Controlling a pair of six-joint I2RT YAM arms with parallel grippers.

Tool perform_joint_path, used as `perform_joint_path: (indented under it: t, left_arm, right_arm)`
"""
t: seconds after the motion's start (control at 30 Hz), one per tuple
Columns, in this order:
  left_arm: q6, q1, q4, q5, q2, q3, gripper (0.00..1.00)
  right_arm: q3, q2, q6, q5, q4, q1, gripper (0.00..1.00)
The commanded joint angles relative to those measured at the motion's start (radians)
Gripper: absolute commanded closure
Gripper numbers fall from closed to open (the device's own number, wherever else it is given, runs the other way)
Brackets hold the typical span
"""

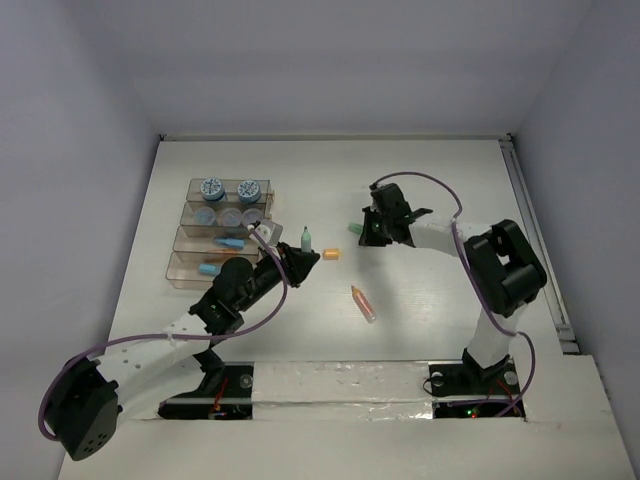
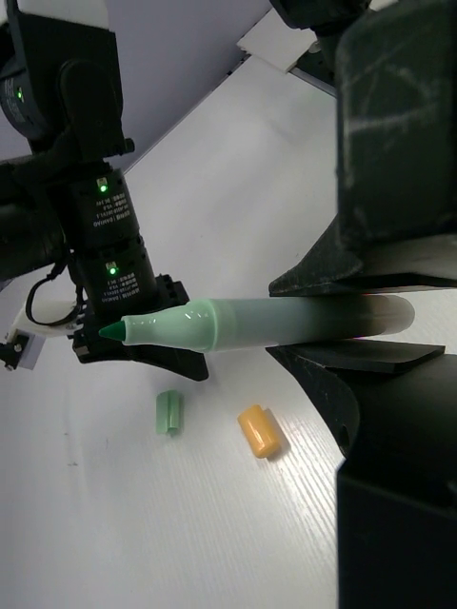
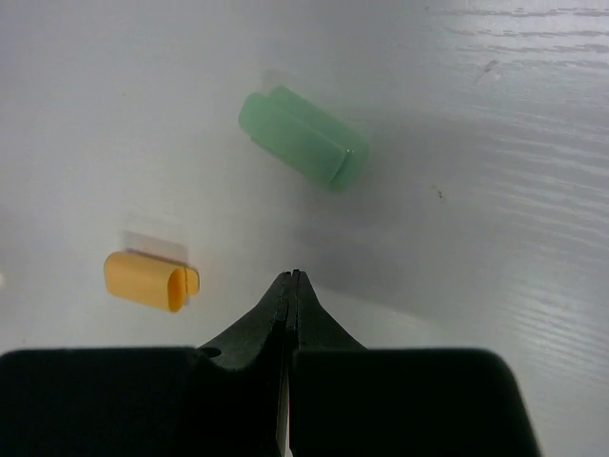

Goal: Sort the stationery into containers
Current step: Close the pen cap on the pen.

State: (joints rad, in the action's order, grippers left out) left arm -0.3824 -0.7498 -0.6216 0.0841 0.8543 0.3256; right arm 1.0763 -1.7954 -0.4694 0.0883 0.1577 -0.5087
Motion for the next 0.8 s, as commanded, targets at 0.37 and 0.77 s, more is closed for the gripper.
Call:
perform_joint_path:
  t: [0.37,0.77]
  left_arm:
    - [0.007,0.006,-0.038,0.009,-0.02,-0.003,1.0]
    - [0.0,0.006,-0.052,0.025,-0.001,-0.002,1.0]
  right_arm:
    - [0.129,-0.145,0.035,-0.059,-0.021,0.065,1.0]
    - [0.25,-0.246,0.077,-0.071,-0.037,0.085,1.0]
